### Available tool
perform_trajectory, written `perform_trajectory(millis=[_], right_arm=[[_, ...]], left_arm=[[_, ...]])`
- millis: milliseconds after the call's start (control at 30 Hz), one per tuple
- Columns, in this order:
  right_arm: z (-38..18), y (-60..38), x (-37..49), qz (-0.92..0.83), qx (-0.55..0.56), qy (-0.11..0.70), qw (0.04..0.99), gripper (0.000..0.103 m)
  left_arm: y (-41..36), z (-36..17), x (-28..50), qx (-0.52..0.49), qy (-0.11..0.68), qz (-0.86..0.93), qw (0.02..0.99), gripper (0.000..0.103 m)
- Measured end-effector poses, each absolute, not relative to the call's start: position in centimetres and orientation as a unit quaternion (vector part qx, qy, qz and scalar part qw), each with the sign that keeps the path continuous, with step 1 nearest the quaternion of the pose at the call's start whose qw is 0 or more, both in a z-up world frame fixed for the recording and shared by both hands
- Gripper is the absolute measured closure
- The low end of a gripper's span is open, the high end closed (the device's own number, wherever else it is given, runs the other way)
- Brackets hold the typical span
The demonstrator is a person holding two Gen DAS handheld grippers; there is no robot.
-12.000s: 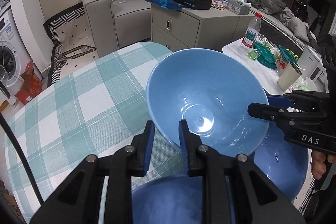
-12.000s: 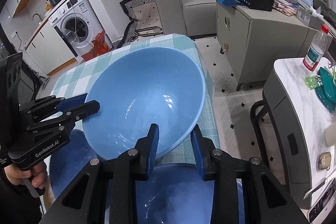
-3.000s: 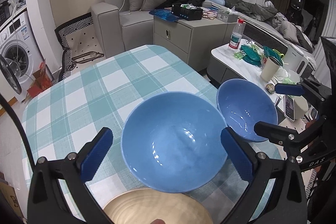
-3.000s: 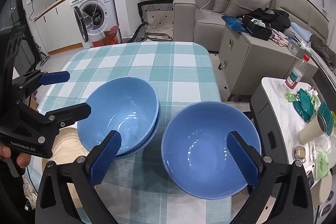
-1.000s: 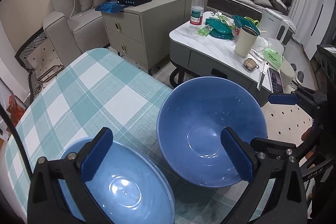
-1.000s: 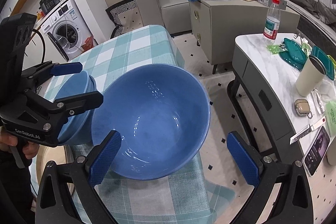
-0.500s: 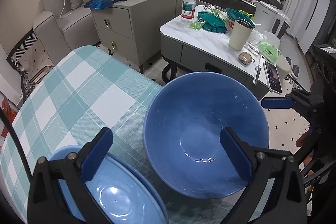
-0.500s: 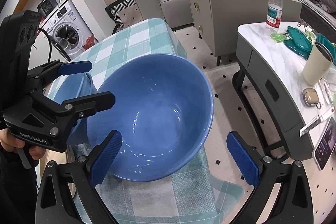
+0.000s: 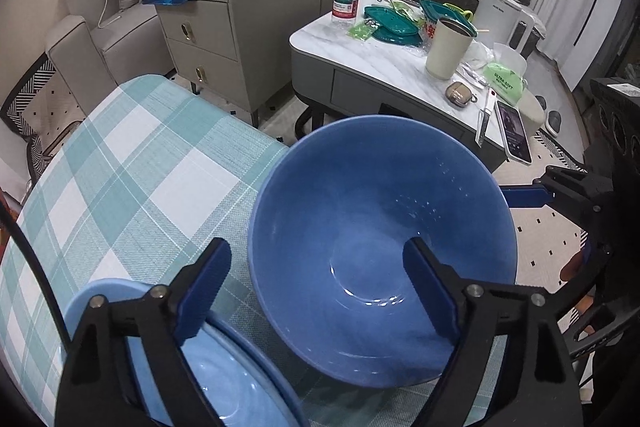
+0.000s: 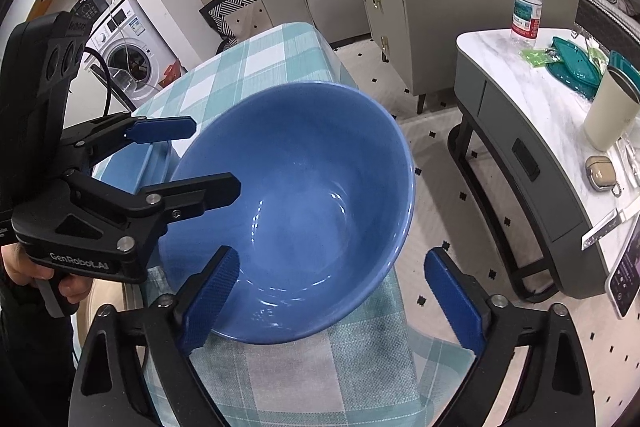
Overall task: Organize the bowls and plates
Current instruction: 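Move both open grippers to the rim of the single blue bowl, then close the left gripper on the bowl rim while the right gripper closes on it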
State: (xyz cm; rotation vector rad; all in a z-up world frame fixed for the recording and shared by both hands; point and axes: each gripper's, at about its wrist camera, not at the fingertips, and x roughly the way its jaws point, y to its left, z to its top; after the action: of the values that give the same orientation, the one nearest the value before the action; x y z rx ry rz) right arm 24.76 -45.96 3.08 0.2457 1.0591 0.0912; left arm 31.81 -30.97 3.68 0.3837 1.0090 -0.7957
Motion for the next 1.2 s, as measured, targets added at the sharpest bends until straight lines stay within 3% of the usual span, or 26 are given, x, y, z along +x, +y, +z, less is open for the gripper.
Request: perform_trajectory(millis=[300, 567, 1200], right_arm=[[2.5, -45.7, 24.1, 0.057, 0.118, 0.507, 0.852, 0.023], [2.7, -45.4, 23.8, 0.061, 0.114, 0.507, 0.852, 0.04], [3.0, -46.1, 23.7, 0.031, 0.115, 0.509, 0.853, 0.055]], left_arm=[[-30.8, 3.3, 31.5, 0.182, 0.476, -0.367, 0.779, 0.03], [-30.5, 3.4, 31.5, 0.182, 0.478, -0.361, 0.78, 0.041], [-30.3, 3.5, 31.1, 0.175, 0.484, -0.35, 0.782, 0.051]])
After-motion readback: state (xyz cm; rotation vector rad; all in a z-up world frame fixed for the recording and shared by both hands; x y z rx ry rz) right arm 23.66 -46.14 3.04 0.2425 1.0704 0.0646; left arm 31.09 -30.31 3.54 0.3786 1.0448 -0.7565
